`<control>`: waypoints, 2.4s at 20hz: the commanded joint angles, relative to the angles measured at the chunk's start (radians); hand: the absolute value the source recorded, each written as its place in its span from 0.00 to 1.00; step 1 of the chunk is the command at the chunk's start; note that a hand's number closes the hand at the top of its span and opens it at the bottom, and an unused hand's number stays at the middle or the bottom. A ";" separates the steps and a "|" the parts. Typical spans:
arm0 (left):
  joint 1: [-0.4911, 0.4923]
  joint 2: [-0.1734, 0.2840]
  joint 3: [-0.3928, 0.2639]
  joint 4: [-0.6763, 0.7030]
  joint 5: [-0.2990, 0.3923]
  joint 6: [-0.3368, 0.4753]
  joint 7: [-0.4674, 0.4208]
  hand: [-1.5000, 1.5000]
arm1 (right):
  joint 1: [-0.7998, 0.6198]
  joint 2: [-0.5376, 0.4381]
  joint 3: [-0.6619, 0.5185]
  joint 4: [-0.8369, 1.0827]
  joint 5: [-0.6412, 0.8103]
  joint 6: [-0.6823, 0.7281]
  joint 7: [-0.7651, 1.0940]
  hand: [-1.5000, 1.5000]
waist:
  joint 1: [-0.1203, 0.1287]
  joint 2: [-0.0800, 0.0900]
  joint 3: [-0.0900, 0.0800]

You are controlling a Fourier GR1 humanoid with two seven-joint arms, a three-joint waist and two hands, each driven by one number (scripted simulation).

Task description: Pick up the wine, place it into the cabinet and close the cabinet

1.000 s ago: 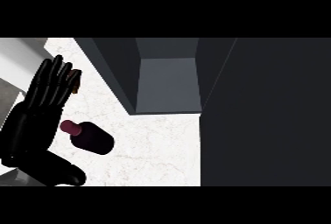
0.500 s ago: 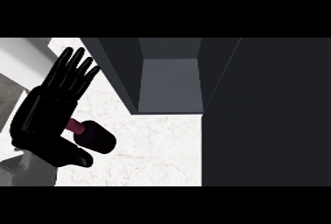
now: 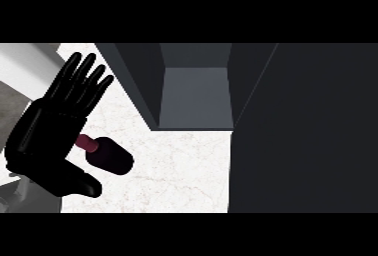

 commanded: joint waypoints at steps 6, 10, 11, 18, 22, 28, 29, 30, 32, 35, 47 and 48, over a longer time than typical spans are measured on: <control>0.026 0.020 0.031 -0.007 0.031 -0.034 0.001 0.00 | -0.006 0.004 -0.009 -0.096 -0.032 -0.001 0.108 0.00 | -0.001 0.000 0.000; 0.049 -0.006 -0.023 -0.103 -0.037 0.053 0.059 0.00 | -0.018 -0.007 -0.026 -0.096 -0.043 0.014 0.119 0.00 | 0.001 -0.001 0.000; 0.080 0.010 0.008 -0.070 -0.036 0.009 0.013 0.00 | -0.024 0.031 0.029 0.015 0.041 0.036 0.013 0.00 | 0.002 0.000 0.000; 0.087 0.049 0.062 -0.074 0.002 -0.005 0.060 0.00 | -0.014 0.041 0.007 -0.049 0.019 0.018 0.074 0.00 | 0.000 0.000 0.000; 0.198 0.065 0.092 -0.104 -0.004 -0.054 0.015 0.00 | -0.010 0.053 0.003 -0.001 0.039 0.041 0.011 0.00 | 0.005 0.000 0.000; 0.117 0.094 0.136 0.072 -0.028 -0.106 -0.050 0.00 | -0.116 0.028 -0.035 -0.002 0.008 0.012 0.104 0.00 | 0.002 0.001 0.000; 0.148 0.108 0.158 0.069 -0.003 -0.139 -0.059 0.00 | -0.042 0.044 -0.040 -0.057 -0.018 0.016 0.101 0.00 | 0.000 0.000 0.000; 0.115 0.083 0.127 0.068 -0.046 -0.097 -0.058 0.00 | -0.026 0.086 0.031 -0.034 0.065 0.016 0.043 0.00 | 0.000 0.000 0.000; 0.189 0.091 0.139 0.073 -0.058 -0.144 -0.094 0.00 | 0.030 0.067 0.004 -0.053 0.029 0.050 0.044 0.00 | 0.000 0.000 0.000; 0.162 0.077 0.135 0.206 -0.120 -0.170 -0.184 0.00 | -0.043 0.036 -0.058 -0.026 -0.021 0.041 0.073 0.00 | -0.001 0.001 0.000; 0.145 0.125 0.208 0.505 -0.170 -0.313 -0.391 0.00 | -0.018 0.078 0.042 -0.076 0.051 0.025 0.107 0.00 | -0.003 0.001 0.000; 0.165 0.118 0.201 0.477 -0.189 -0.303 -0.398 0.00 | -0.061 0.066 0.002 -0.011 0.028 0.029 0.098 0.00 | 0.000 0.001 0.000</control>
